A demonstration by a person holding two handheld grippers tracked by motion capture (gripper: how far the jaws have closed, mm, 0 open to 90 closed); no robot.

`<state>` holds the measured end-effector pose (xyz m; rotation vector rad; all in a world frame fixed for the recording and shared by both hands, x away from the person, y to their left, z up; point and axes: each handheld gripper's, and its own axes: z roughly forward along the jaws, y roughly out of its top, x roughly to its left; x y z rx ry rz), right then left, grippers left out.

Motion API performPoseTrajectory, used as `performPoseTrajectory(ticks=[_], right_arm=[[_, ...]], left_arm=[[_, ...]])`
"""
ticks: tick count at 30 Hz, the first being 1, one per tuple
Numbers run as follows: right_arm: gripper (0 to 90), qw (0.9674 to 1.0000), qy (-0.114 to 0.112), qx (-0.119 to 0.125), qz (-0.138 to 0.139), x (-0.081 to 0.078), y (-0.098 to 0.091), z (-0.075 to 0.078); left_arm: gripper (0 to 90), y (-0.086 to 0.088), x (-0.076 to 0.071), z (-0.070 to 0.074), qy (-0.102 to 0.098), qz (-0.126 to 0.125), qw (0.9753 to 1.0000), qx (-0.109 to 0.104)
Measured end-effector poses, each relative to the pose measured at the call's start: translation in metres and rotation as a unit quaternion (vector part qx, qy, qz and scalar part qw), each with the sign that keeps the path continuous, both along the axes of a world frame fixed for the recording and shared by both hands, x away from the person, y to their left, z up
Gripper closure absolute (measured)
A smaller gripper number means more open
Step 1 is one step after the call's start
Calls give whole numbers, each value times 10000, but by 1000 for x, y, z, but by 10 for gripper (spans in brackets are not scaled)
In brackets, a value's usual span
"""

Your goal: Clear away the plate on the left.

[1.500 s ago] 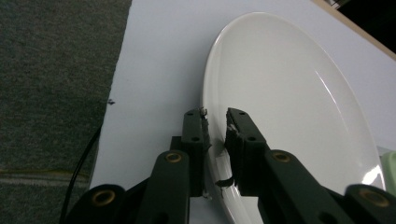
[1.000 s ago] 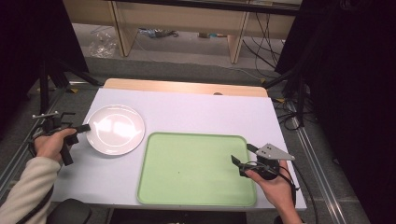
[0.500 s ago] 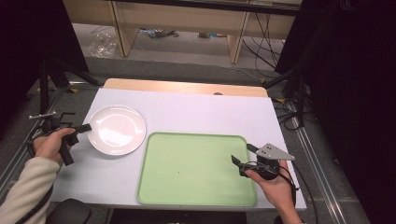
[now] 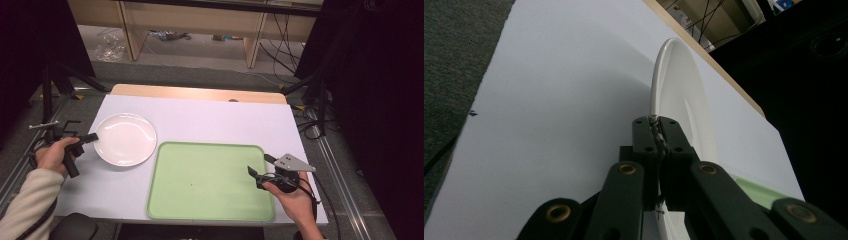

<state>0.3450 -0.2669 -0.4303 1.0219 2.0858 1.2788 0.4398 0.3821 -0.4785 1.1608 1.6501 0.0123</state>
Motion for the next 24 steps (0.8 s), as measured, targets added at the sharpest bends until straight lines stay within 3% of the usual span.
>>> performPoseTrajectory(ticks=[24], right_arm=[[264, 10000, -64, -21, -5, 0, -1, 0]], left_arm=[[869, 0, -1, -2, 58, 20, 9992, -388]])
